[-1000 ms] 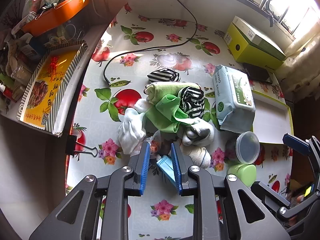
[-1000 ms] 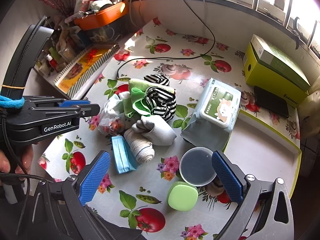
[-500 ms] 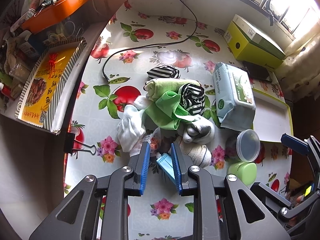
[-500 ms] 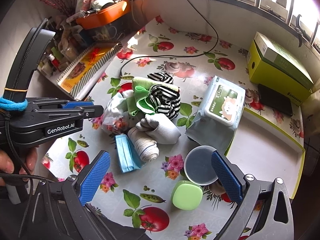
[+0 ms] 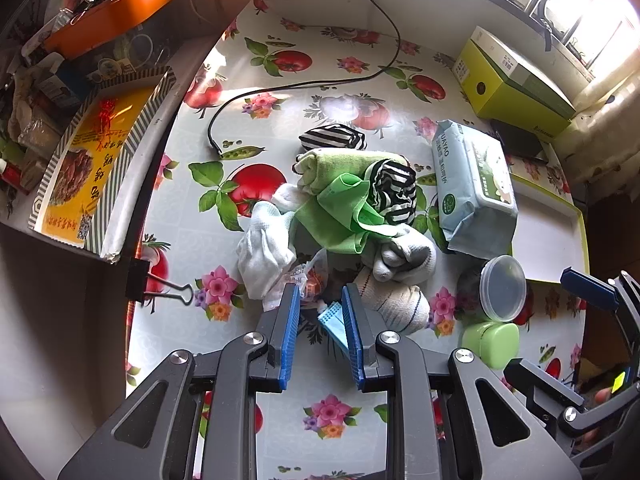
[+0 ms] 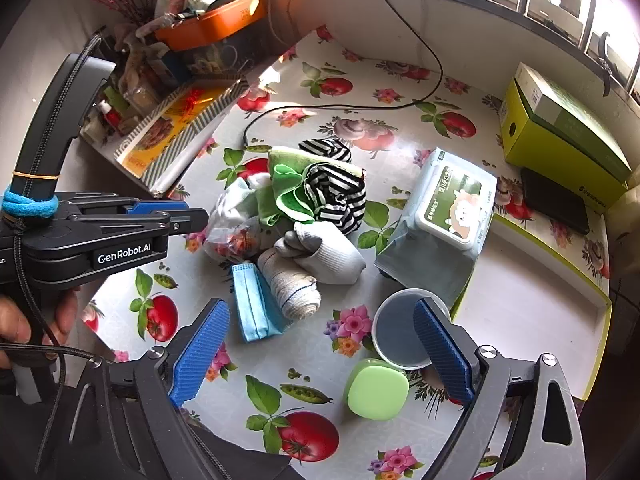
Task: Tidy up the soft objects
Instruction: 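Move both grippers toward the white knit gloves in the soft-item pile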
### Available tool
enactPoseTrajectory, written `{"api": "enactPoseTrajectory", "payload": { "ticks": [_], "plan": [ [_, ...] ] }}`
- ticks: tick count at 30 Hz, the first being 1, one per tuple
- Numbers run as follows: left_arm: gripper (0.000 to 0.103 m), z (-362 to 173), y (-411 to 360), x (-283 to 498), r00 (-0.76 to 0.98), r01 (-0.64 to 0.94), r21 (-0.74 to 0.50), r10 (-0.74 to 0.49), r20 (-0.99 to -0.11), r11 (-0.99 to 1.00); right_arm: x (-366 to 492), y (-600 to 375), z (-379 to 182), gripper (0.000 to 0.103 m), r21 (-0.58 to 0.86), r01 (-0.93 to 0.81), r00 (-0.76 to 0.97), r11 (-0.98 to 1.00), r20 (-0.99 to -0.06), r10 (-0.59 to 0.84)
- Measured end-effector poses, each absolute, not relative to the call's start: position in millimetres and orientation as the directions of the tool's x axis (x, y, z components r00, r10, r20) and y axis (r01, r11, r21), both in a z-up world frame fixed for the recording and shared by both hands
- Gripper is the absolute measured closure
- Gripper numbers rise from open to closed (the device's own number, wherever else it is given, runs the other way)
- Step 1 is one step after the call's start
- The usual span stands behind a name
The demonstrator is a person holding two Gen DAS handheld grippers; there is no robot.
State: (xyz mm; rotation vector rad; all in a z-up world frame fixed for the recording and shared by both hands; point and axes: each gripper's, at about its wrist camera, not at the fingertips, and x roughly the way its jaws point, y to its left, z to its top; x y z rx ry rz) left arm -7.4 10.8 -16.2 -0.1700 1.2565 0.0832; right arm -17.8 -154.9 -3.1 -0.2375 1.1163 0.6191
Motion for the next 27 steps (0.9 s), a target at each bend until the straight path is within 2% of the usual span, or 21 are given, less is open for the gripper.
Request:
{"api": "enactPoseTrajectory", "payload": {
  "ticks": [12, 16, 27],
  "plan": [
    [0.08, -21, 13, -7, 0.302, -0.16, -0.118, -0.065, -0.951, 0.98, -17, -153, -6, 0.012, 0.134, -0.573, 0.274, 0.808, -0.898, 0.343],
    [0.08, -25, 13, -7, 0.293, -0.164, -0.109, -0.057, -0.954, 0.98, -16, -150, -9, 0.018, 0.145, -0.578, 0.256, 0.803, -0.902, 0.347],
    [0.08, -37, 23, -9, 0.276, -0.186, -0.12, -0.066, -0.959, 0.975, -13, -142, -14, 0.018, 0.167, -0.592, 0.229, 0.788, -0.903, 0.363]
  ]
}}
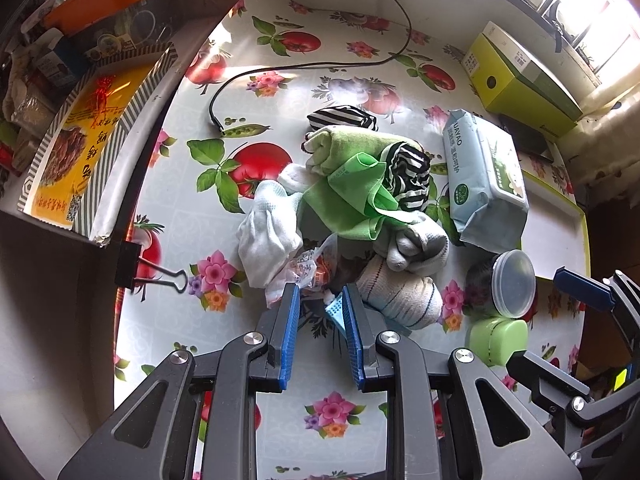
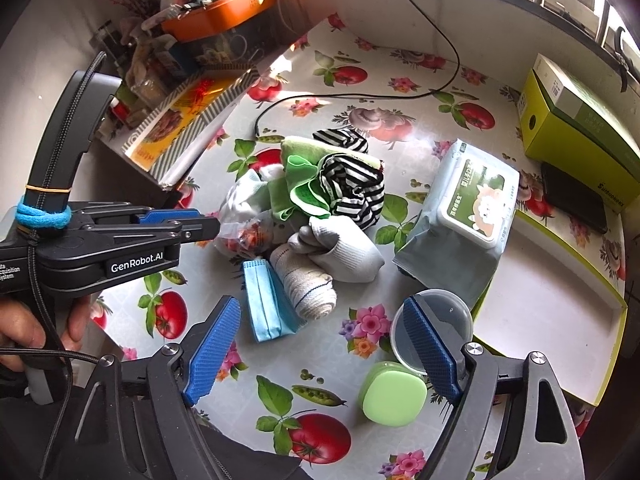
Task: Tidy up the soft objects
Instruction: 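Move both grippers toward the white knit gloves in the soft-item pile, then close the left gripper on a white knit glove while the right gripper grasps another glove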
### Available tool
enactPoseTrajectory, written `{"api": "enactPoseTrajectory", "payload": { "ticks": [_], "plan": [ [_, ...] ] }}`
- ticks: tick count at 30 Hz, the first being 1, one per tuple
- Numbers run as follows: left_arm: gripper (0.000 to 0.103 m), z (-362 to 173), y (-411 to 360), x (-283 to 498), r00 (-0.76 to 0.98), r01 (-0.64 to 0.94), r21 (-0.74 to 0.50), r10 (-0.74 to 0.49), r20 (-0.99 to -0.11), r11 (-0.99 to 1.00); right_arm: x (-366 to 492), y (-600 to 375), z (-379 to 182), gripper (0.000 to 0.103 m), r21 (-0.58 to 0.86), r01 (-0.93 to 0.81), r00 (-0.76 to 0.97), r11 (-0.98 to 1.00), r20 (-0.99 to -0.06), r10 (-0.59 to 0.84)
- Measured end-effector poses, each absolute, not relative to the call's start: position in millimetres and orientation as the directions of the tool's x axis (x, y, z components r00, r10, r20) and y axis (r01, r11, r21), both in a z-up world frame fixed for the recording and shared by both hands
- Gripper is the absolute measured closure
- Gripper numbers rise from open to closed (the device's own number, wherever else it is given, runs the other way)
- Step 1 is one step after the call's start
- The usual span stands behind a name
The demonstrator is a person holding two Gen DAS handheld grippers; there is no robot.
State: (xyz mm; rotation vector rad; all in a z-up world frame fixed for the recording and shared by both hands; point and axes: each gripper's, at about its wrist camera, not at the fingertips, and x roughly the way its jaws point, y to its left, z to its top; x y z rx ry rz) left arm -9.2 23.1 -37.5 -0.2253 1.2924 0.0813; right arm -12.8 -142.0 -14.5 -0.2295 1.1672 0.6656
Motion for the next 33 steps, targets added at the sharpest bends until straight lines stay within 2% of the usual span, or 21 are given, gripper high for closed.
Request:
{"api": "enactPoseTrajectory", "payload": {
  "ticks": [25, 33],
  "plan": [
    [0.08, -59, 46, -7, 0.242, -0.244, -0.187, -0.127, -0.962, 0.952, 15, -123, -37, 0.02, 0.193, -0.606, 0.166, 0.772, -0.918, 0.36],
    [0.08, -70, 63, -5, 0.233, -0.29, -0.228, -0.162, -0.959, 0.93, 35, -111, -57, 0.027, 0.186, -0.616, 0.136, 0.765, -0.932, 0.336]
  ]
}}
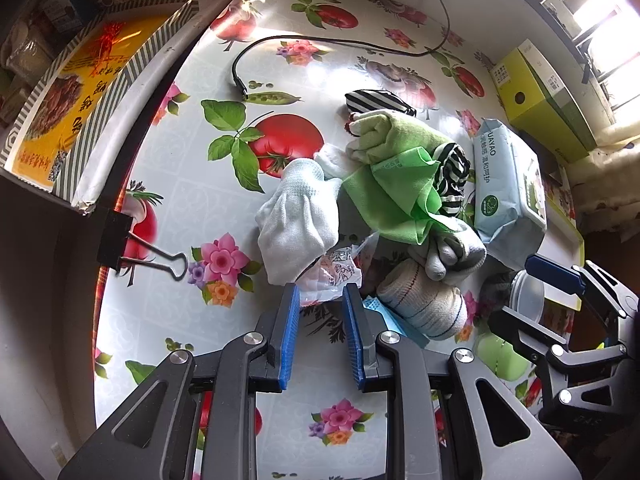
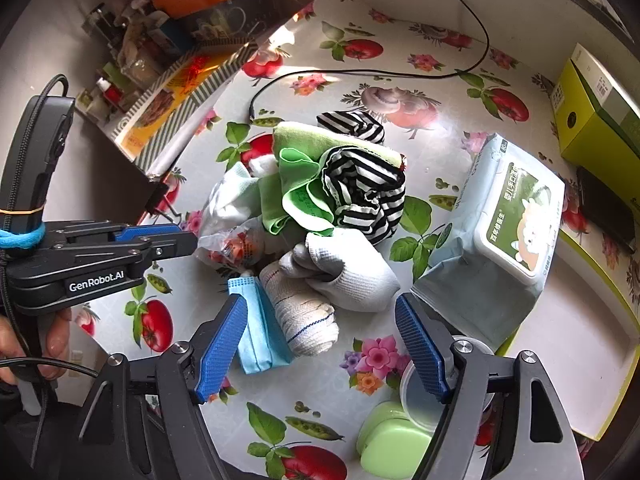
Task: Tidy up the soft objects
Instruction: 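Close the left gripper on a white knit glove while the right gripper grasps another glove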
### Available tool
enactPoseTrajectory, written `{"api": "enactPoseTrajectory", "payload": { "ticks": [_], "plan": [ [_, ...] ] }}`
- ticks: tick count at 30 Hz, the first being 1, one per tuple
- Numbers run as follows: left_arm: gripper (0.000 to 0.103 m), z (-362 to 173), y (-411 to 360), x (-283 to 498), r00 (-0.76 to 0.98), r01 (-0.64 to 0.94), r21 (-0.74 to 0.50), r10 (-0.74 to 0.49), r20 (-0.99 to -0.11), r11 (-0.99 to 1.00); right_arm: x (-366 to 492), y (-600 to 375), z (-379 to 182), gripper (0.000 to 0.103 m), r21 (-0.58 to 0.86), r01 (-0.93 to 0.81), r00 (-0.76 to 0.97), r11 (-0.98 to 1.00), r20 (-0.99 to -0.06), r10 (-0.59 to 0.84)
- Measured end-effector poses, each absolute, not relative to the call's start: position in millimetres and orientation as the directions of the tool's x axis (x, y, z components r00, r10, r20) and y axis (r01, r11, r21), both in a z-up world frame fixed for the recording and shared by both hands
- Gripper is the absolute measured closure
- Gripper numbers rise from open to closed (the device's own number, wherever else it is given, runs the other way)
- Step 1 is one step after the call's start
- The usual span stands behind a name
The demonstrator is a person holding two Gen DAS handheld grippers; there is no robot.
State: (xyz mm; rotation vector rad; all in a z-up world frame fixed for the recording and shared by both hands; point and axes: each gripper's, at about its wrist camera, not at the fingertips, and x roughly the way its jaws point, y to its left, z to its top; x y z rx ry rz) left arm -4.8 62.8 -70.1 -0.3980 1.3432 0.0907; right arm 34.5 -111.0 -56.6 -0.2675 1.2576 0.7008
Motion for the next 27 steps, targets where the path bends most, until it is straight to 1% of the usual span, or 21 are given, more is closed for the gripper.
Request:
{"api": "enactPoseTrajectory", "payload": {
  "ticks": [8, 10, 11, 13, 16, 21, 23, 25, 27],
  "plan": [
    [0.079, -74, 79, 5, 0.257, -0.321, -0.269, -0.19, -0.948, 0.908, 53, -102, -76, 0.028, 0.189, -0.614, 0.107, 0.766, -0.942, 0.318],
    [0.068, -75, 83, 10, 0.267, -0.326, -0.281, -0.198, -0.943, 0.903, 57, -101, -80, 0.03, 0.191, -0.61, 0.103, 0.769, -0.943, 0.316],
    [0.066, -75, 84, 12, 0.271, -0.325, -0.287, -0.202, -0.941, 0.901, 59, -101, -82, 0.031, 0.194, -0.609, 0.097, 0.769, -0.944, 0.314],
    [0.065, -78, 85, 18, 0.267, -0.323, -0.286, -0.203, -0.942, 0.902, 62, -100, -87, 0.037, 0.197, -0.608, 0.083, 0.769, -0.948, 0.308],
    [0.065, -85, 85, 27, 0.255, -0.319, -0.275, -0.198, -0.947, 0.907, 66, -99, -93, 0.042, 0.198, -0.607, 0.067, 0.769, -0.952, 0.298],
    [0.065, -99, 83, 37, 0.226, -0.308, -0.263, -0.198, -0.954, 0.914, 69, -95, -102, 0.044, 0.197, -0.616, 0.049, 0.763, -0.957, 0.287],
    [0.065, -104, 83, 38, 0.213, -0.307, -0.264, -0.204, -0.955, 0.914, 68, -93, -104, 0.05, 0.194, -0.622, 0.044, 0.759, -0.959, 0.281],
    [0.065, -109, 82, 38, 0.202, -0.306, -0.257, -0.202, -0.958, 0.917, 68, -92, -106, 0.068, 0.185, -0.628, 0.042, 0.756, -0.962, 0.27],
    [0.065, -111, 81, 37, 0.202, -0.303, -0.258, -0.203, -0.958, 0.917, 67, -92, -106, 0.071, 0.185, -0.628, 0.044, 0.756, -0.961, 0.272]
  ]
}}
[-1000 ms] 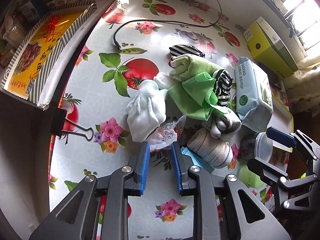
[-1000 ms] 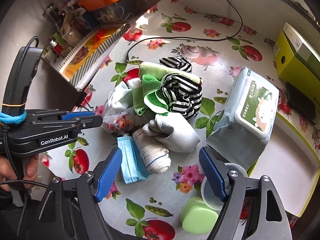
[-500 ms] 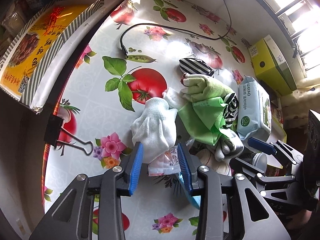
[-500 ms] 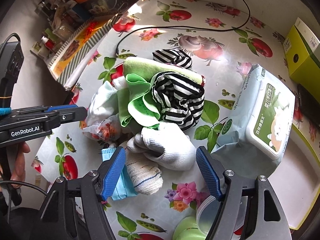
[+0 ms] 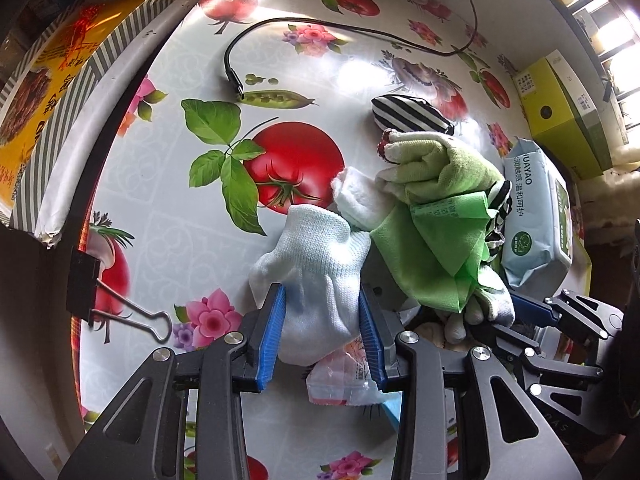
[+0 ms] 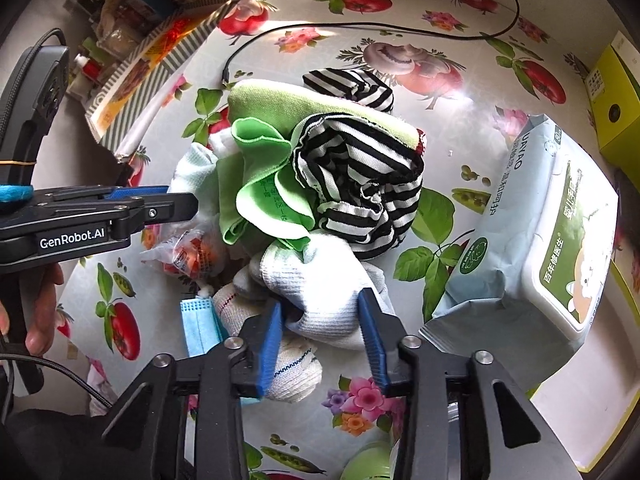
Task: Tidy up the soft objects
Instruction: 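Close the left gripper on a white knit glove while the right gripper grasps another glove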
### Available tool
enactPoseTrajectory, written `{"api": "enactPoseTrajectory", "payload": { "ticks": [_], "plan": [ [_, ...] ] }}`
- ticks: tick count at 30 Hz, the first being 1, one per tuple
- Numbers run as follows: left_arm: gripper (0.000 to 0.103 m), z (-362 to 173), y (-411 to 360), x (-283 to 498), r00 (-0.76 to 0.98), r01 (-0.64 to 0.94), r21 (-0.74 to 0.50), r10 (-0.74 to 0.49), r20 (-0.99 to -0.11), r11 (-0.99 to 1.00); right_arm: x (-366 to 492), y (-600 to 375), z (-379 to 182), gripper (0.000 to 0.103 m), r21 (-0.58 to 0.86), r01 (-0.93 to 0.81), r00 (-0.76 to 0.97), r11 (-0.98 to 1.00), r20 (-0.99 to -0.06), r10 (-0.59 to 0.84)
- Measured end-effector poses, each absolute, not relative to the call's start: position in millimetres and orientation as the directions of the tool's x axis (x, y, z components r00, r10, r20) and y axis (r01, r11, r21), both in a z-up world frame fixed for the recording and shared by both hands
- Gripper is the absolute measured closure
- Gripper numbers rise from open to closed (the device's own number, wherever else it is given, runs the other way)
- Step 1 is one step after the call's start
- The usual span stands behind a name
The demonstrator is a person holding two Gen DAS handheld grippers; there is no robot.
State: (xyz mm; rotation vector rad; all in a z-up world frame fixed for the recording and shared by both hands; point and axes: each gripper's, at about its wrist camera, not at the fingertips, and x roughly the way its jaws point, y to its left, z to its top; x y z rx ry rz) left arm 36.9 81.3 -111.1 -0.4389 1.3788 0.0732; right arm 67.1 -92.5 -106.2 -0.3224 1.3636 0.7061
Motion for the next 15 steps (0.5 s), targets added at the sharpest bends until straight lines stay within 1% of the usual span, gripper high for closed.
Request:
{"api": "enactPoseTrajectory", "payload": {
  "ticks": [1, 3, 5, 6, 9, 15],
  "plan": [
    [0.065, -112, 81, 36, 0.201, -0.303, -0.257, -0.202, -0.959, 0.918, 67, -93, -106, 0.074, 0.184, -0.629, 0.046, 0.755, -0.961, 0.272],
    [0.066, -114, 80, 35, 0.192, -0.299, -0.242, -0.19, -0.963, 0.923, 66, -95, -104, 0.076, 0.187, -0.627, 0.05, 0.756, -0.959, 0.278],
    [0.073, -114, 80, 34, 0.195, -0.298, -0.232, -0.179, -0.964, 0.926, 65, -97, -101, 0.078, 0.19, -0.625, 0.055, 0.757, -0.957, 0.286],
    [0.079, -113, 78, 36, 0.196, -0.297, -0.228, -0.174, -0.965, 0.927, 64, -97, -99, 0.079, 0.192, -0.625, 0.059, 0.756, -0.955, 0.291],
    [0.087, -109, 79, 32, 0.206, -0.296, -0.218, -0.161, -0.965, 0.93, 61, -101, -92, 0.08, 0.195, -0.623, 0.07, 0.758, -0.951, 0.303],
    [0.088, -87, 81, 22, 0.241, -0.302, -0.196, -0.125, -0.963, 0.933, 52, -110, -69, 0.08, 0.199, -0.614, 0.114, 0.764, -0.936, 0.334]
  ]
}}
